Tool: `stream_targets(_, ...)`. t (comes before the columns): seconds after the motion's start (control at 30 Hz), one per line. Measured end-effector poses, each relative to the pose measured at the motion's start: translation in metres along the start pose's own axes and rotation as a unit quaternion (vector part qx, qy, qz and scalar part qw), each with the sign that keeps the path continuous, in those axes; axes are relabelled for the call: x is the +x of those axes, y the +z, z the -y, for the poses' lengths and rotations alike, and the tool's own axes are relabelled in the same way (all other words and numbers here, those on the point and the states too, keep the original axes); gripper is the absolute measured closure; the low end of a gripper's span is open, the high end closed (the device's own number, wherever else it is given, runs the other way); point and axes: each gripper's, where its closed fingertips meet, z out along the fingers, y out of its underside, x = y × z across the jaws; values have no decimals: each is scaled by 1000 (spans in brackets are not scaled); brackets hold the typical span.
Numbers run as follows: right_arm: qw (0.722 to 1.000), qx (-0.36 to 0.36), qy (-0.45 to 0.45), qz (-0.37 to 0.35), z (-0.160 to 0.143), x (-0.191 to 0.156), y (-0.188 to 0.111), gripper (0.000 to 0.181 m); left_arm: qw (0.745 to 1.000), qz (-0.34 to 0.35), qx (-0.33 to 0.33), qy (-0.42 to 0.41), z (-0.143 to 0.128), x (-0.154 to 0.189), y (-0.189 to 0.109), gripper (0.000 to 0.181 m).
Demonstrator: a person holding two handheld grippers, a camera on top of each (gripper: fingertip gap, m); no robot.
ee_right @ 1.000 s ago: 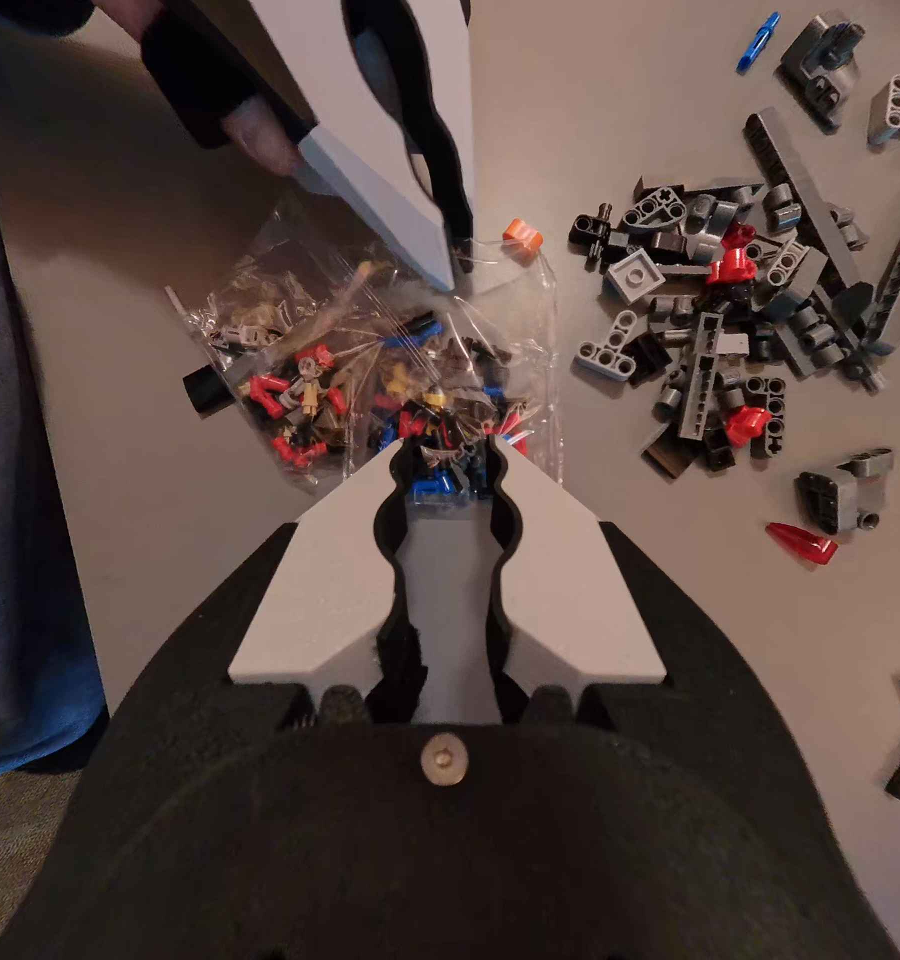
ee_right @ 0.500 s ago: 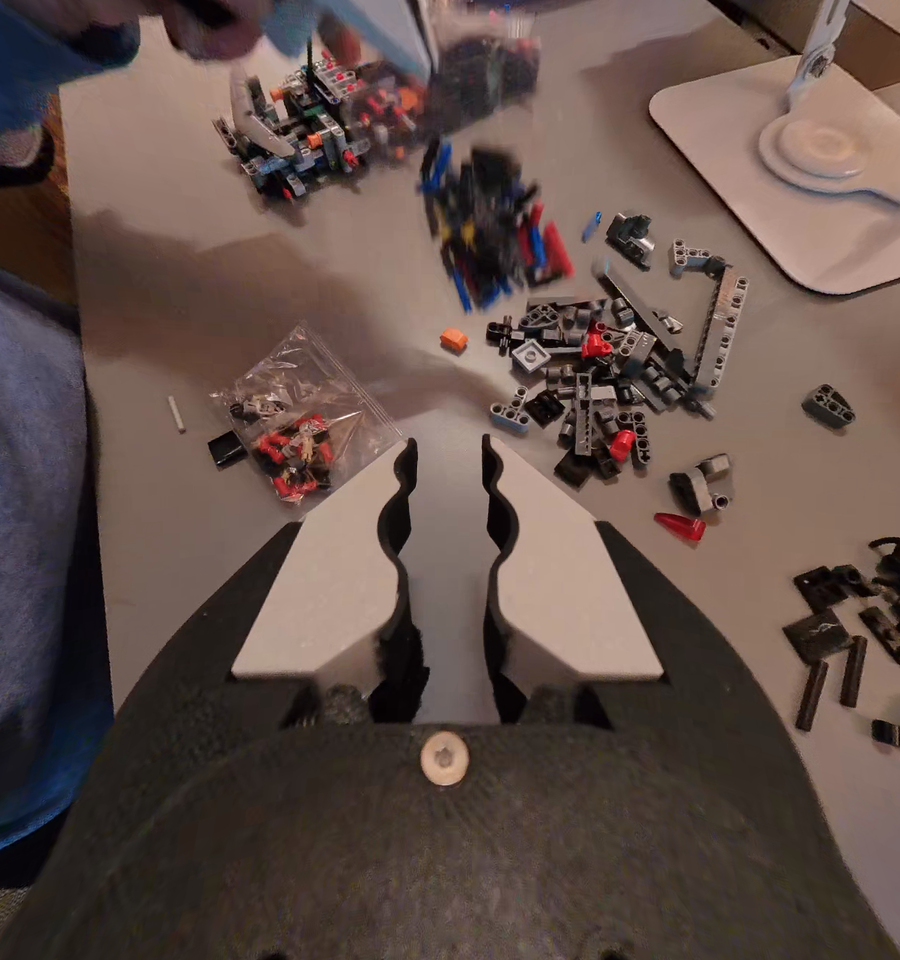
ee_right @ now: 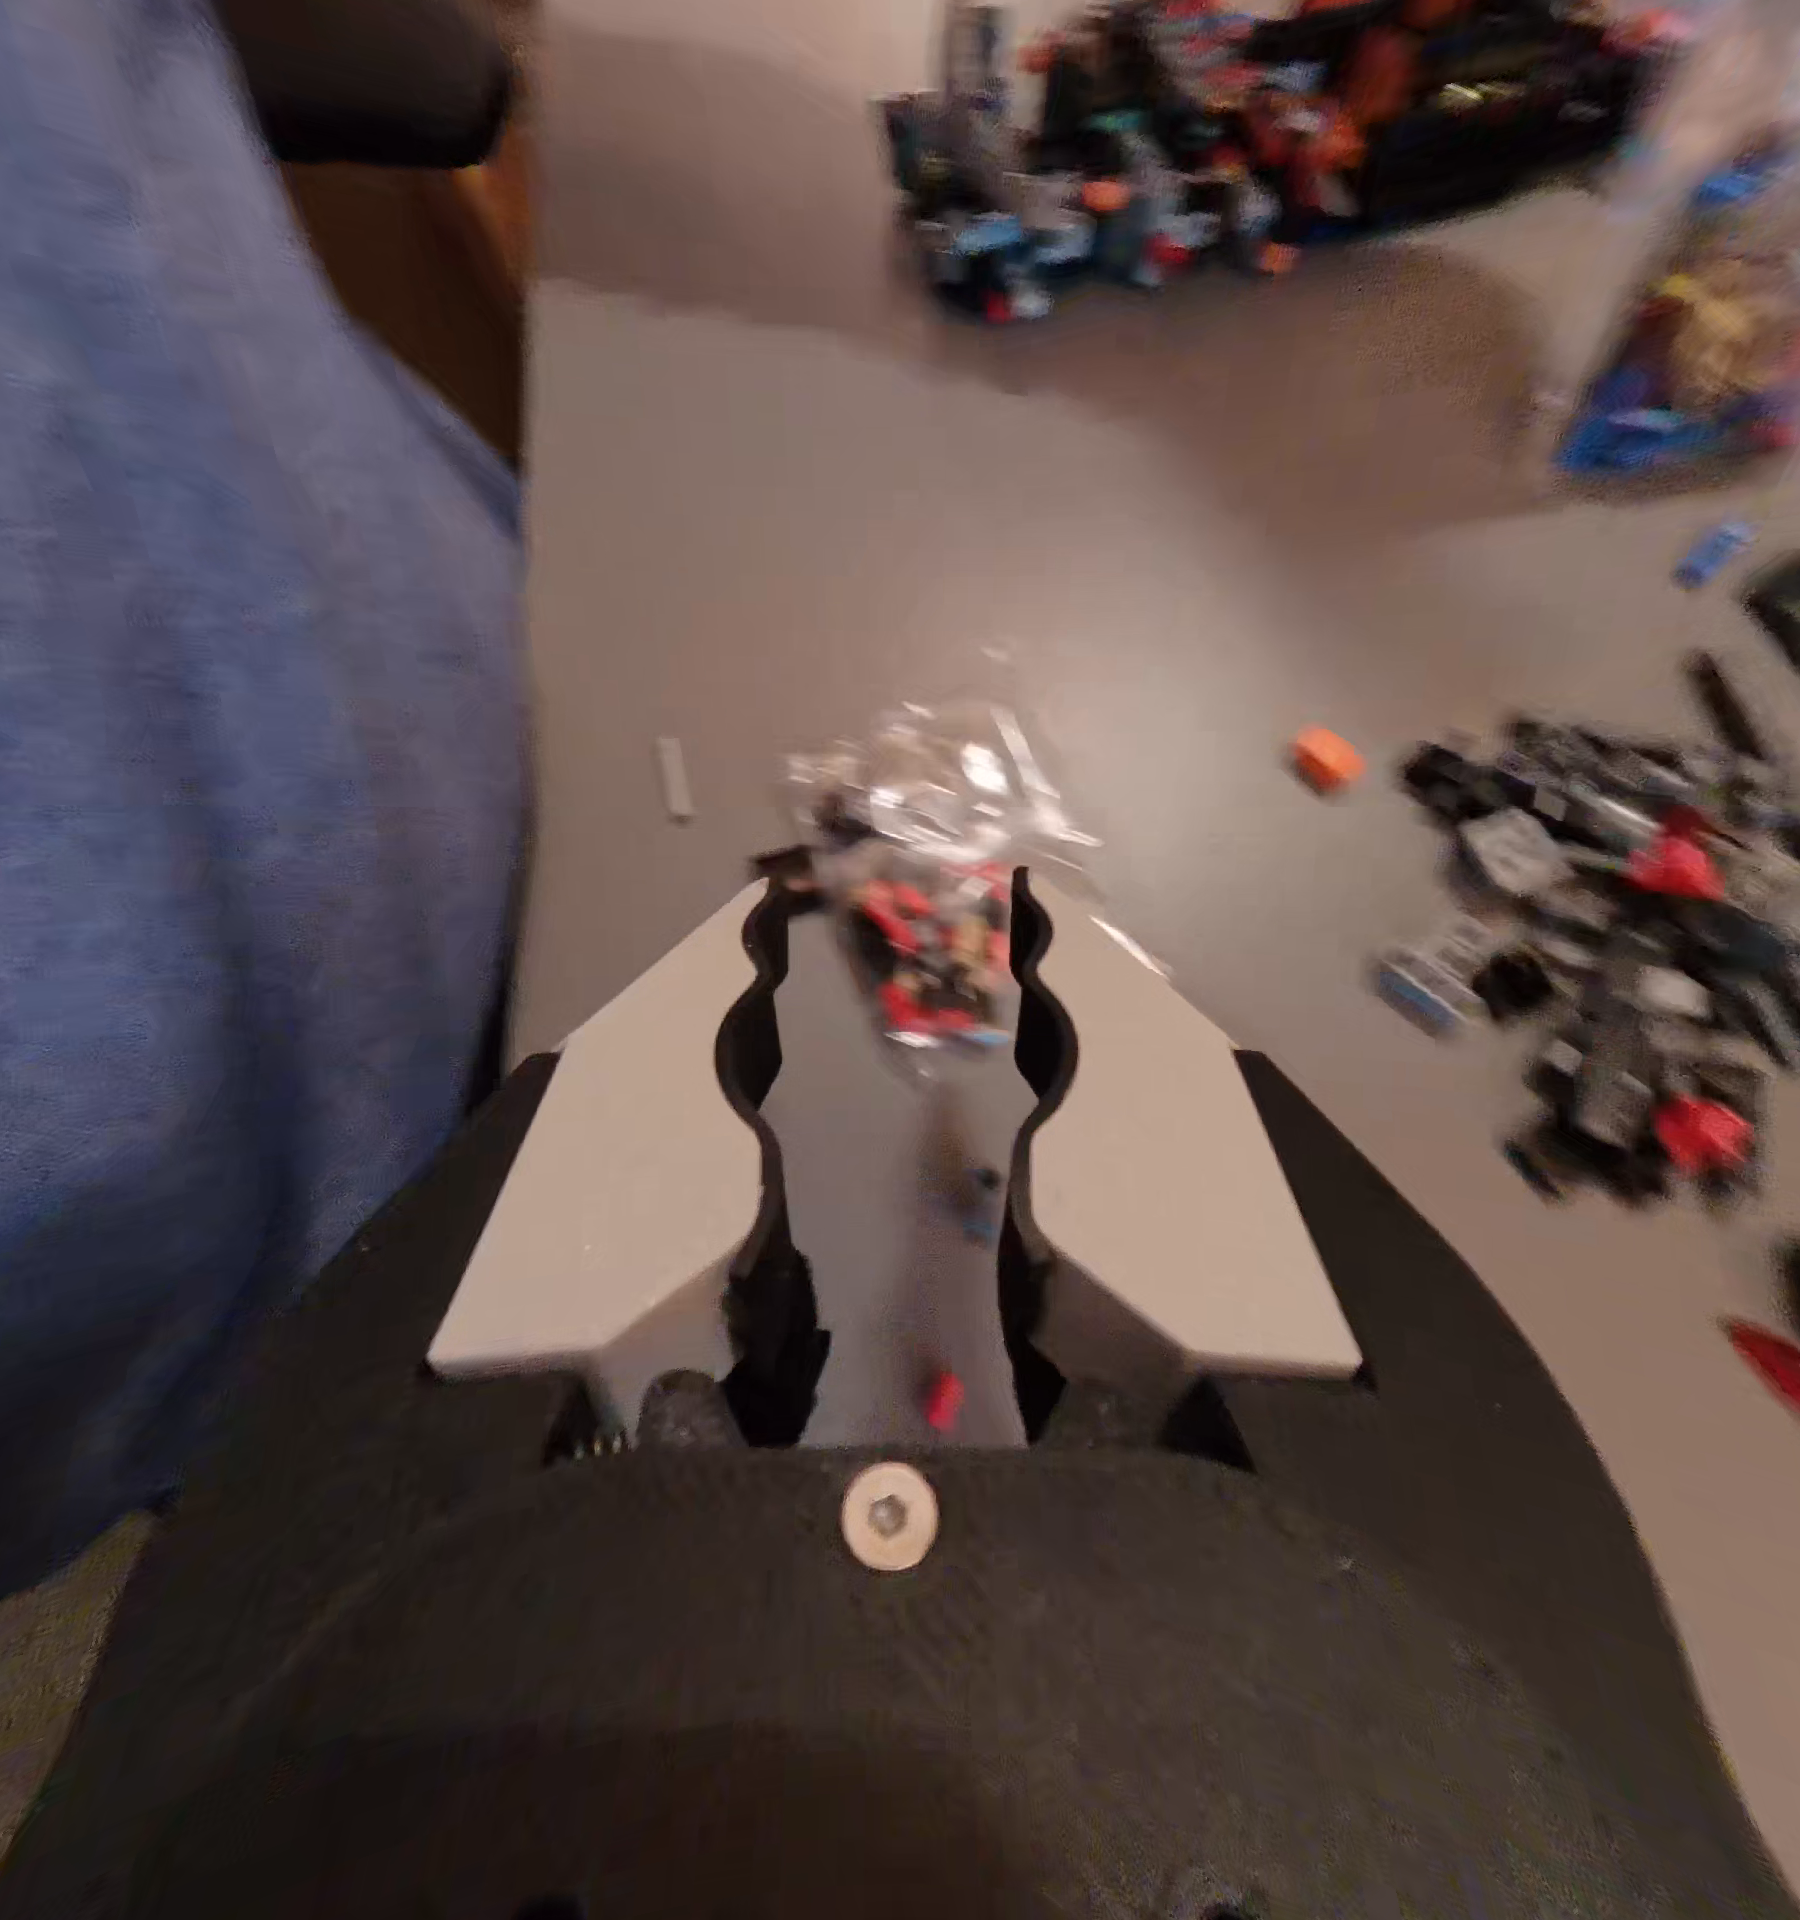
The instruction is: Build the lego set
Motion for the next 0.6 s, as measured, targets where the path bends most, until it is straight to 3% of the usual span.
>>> stream_targets(0.1,998,-4,-24,52,9,-43,21,146,999,34,-14,24,-5,-7,-1,143)
stream_targets(0.27,998,-26,-16,60,6,-71,60,161,998,44,14,48,-3,13,-24,143)
stream_targets(0.43,997,-57,-14,49,-5,-69,76,179,996,14,53,64,-1,63,-46,147)
stream_targets(0.6,997,-56,-9,53,-5,-68,76,181,993,-64,61,81,-6,138,-50,149)
